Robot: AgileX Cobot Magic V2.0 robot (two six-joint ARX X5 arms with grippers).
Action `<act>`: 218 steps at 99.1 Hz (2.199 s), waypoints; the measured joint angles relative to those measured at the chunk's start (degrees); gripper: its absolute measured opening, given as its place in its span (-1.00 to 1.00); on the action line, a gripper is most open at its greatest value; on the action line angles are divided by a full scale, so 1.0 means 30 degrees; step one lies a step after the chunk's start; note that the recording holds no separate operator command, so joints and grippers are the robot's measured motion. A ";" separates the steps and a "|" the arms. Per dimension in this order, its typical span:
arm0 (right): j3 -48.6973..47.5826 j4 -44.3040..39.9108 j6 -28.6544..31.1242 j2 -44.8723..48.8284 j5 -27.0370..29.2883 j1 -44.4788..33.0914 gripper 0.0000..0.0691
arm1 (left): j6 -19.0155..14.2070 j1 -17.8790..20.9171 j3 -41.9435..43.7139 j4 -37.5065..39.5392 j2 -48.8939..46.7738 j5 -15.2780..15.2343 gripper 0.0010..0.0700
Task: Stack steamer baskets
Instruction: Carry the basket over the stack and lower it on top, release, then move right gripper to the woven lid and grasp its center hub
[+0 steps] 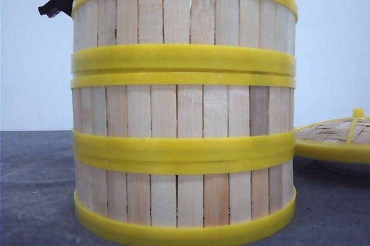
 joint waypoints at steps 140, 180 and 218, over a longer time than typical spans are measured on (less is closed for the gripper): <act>0.0000 -0.2127 0.0954 0.1778 0.1523 -0.1275 0.23 | 0.0284 -0.0015 -0.0984 0.2827 -1.3886 -0.4313 -0.14; 0.0000 -0.2586 0.0918 0.5115 0.0991 -0.5282 0.23 | -0.0532 -0.0015 -0.9194 0.2696 -2.1005 -0.4306 -0.14; 0.0000 -0.2419 0.0794 1.0550 -0.1661 -0.9151 0.23 | -0.1086 -0.0015 -0.9814 0.3009 -2.2462 -0.4306 -0.14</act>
